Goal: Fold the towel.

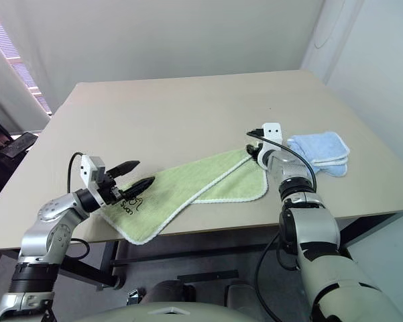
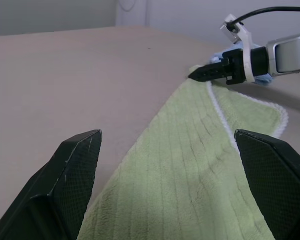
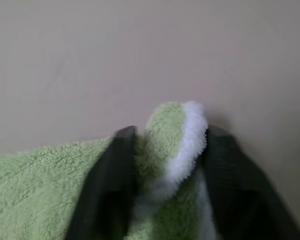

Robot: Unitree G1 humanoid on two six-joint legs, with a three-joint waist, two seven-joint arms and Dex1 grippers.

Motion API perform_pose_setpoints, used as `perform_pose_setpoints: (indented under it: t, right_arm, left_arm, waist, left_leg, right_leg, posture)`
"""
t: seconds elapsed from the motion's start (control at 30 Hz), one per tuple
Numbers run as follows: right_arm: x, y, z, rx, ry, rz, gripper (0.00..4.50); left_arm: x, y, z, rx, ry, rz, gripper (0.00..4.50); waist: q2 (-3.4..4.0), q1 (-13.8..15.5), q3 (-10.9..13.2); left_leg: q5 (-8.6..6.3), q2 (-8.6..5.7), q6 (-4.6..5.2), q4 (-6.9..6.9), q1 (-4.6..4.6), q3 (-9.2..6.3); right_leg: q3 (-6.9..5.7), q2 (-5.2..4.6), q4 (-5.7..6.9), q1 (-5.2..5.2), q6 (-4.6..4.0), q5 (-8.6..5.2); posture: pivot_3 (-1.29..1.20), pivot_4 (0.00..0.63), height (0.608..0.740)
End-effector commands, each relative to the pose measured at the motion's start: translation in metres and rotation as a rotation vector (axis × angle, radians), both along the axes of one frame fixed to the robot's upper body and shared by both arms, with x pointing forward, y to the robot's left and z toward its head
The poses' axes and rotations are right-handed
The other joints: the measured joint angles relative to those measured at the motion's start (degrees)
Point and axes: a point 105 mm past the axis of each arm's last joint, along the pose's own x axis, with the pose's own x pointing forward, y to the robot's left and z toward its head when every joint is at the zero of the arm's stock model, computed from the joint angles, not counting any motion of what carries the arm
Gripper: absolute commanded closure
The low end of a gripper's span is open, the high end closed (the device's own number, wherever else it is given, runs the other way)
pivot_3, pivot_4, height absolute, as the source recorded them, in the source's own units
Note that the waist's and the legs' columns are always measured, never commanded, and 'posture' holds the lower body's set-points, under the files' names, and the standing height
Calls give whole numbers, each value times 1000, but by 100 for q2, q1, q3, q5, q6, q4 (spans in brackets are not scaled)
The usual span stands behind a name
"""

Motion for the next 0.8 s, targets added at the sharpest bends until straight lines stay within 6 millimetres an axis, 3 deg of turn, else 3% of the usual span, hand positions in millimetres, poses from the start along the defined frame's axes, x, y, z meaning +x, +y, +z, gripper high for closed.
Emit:
perform_pose_setpoints:
  t: [0.03, 0.1, 0.23, 0.4, 0.57, 0.63, 0.8]
  right_arm:
    - [10, -9, 26, -38, -73, -16, 3959]
    - [10, -12, 27, -48, -76, -22, 4459]
    - [13, -12, 43, -66, -123, 10, 4459]
    - [16, -12, 86, -69, -242, 2, 4459]
    - [16, -6, 116, 4, -290, -74, 4459]
    - [16, -1, 116, 21, -272, -89, 4459]
    - [13, 11, 103, -19, -250, -72, 4459]
  left_arm:
    - [-2, 2, 13, 2, -59, 8, 0]
    - [-3, 4, 13, 1, -57, 17, 0]
    - [-6, 10, 12, 9, -51, 28, 0]
    - [-18, 16, 11, 47, -26, -2, 0]
    - [-45, -3, 8, 108, 6, -173, 0]
    - [-58, -15, 4, 141, 14, -258, 0]
    - [-64, -37, -3, 181, 1, -348, 0]
  waist:
    - [0, -2, 0]
    - [0, 2, 0]
    - [1, -1, 1]
    - [3, 0, 2]
    - [3, 4, 2]
    - [3, 5, 2]
    - [4, 18, 2]
  left_leg:
    - [2, 0, -3, 0, 0, 0]
    - [4, 0, -7, -1, 1, 0]
    - [7, 0, -10, 2, 1, -1]
    - [7, 1, -10, 0, 1, -1]
    - [7, 2, -10, -8, 0, -2]
    - [7, 2, -10, -10, 0, -1]
    - [7, 2, -10, -7, 1, -1]
  right_leg:
    - [0, 0, 6, -2, -1, 0]
    - [0, 0, 11, -6, -4, -2]
    - [0, 0, 18, -7, -18, -10]
    - [3, 0, 24, -20, -19, -9]
    - [1, -1, 21, -32, -23, -12]
    - [2, -2, 18, -32, -31, -16]
    - [1, -3, 19, -31, -40, -18]
  posture:
    - [0, 0, 736]
    - [0, 0, 736]
    - [0, 0, 736]
    - [0, 0, 736]
    - [0, 0, 736]
    - [0, 0, 736]
    - [0, 0, 736]
